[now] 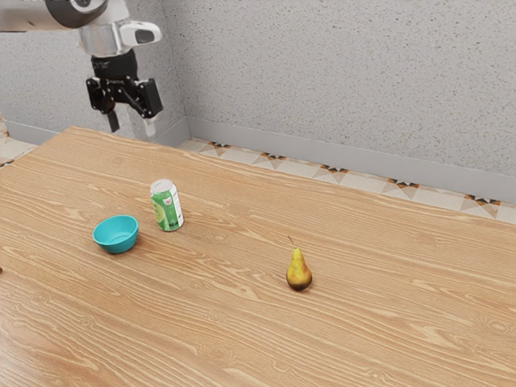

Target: Place the pear in the bowl.

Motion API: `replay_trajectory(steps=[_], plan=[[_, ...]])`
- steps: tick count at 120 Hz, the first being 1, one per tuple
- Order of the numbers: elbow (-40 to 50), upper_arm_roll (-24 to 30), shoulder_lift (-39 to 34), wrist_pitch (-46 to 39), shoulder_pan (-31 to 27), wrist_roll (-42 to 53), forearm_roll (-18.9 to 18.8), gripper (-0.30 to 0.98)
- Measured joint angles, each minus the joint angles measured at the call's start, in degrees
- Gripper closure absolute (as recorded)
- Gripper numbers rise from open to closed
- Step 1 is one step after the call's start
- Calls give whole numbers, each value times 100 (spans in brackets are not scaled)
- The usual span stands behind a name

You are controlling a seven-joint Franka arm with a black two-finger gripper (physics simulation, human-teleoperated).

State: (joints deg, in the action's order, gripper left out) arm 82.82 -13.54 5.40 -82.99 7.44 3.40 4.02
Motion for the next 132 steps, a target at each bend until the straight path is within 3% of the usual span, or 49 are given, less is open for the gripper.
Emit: replay_trajectory(steps=[29, 49, 95, 109, 132], plan=[[109, 27, 246, -193, 225, 28, -3, 2], [707, 394, 406, -752, 681, -153, 6, 2], [973, 981, 1128, -2210, 1421, -1561, -37, 2], [981, 1046, 1448, -2766, 1573, -2144, -483, 2], [1247, 1071, 1927, -3742, 1676, -3132, -1571, 2]])
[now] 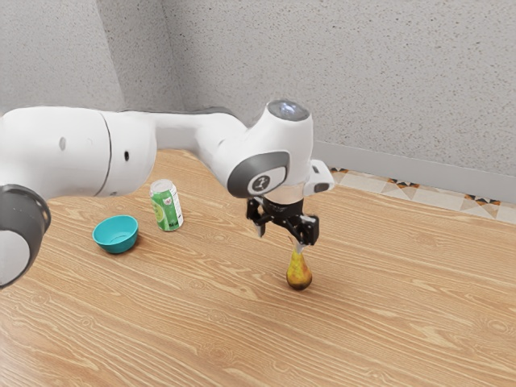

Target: Place the pear in the bowl.

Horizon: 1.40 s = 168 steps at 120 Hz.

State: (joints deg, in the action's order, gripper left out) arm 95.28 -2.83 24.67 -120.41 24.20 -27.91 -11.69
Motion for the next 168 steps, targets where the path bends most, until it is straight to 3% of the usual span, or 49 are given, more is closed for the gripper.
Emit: replay_trajectory(steps=[12, 28, 71, 141, 168], plan=[[195, 5, 94, -444, 0, -421, -350, 2], [377, 54, 113, -827, 1, -884, -509, 2], [745, 159, 320, -1904, -11, -1686, -597, 2], [803, 151, 599, -2435, -231, -1983, -765, 2], [807, 157, 666, -2537, -199, -2043, -789, 8]])
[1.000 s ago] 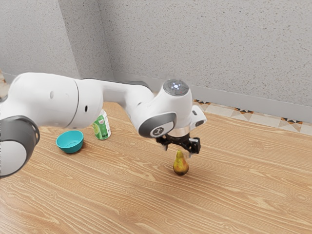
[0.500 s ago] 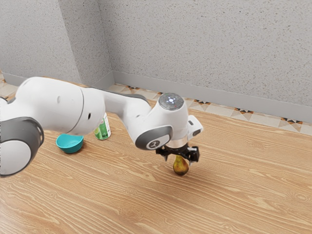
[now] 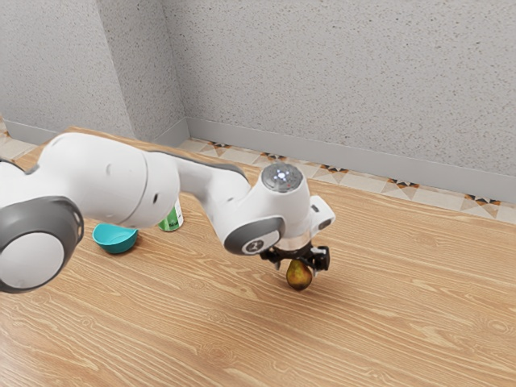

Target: Place the pear in the bowl.

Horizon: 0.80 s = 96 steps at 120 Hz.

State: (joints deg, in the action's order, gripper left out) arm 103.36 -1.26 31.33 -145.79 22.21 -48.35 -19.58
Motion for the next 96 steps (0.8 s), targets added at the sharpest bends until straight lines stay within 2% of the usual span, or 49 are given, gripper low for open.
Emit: replay_trajectory(steps=[17, 60, 96], plan=[[2, 10, 64, -27, 18, -39, -1, 11], [3, 19, 101, -50, 24, -107, -2, 28], [33, 33, -52, -44, 39, -144, -6, 35]])
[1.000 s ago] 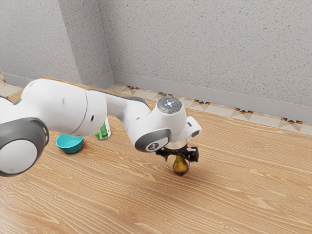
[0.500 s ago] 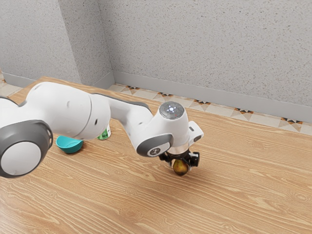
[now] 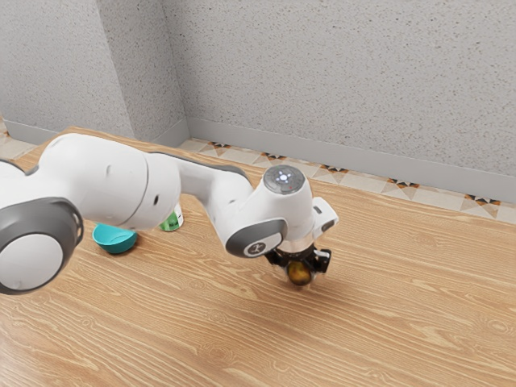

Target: Place the pear in the bowl.

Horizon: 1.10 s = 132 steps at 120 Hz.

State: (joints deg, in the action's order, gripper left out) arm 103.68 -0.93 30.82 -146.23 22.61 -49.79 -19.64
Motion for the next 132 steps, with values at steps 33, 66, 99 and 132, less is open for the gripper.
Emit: replay_trajectory(steps=[33, 66, 99, 132], plan=[[966, -4, -923, 43, -386, -67, -30, 41], [1598, -5, -1546, 68, -1643, -117, -43, 41], [2070, -5, -1968, 81, -2604, -129, -49, 41], [1868, -10, -1916, 65, -3576, -110, -278, 41]])
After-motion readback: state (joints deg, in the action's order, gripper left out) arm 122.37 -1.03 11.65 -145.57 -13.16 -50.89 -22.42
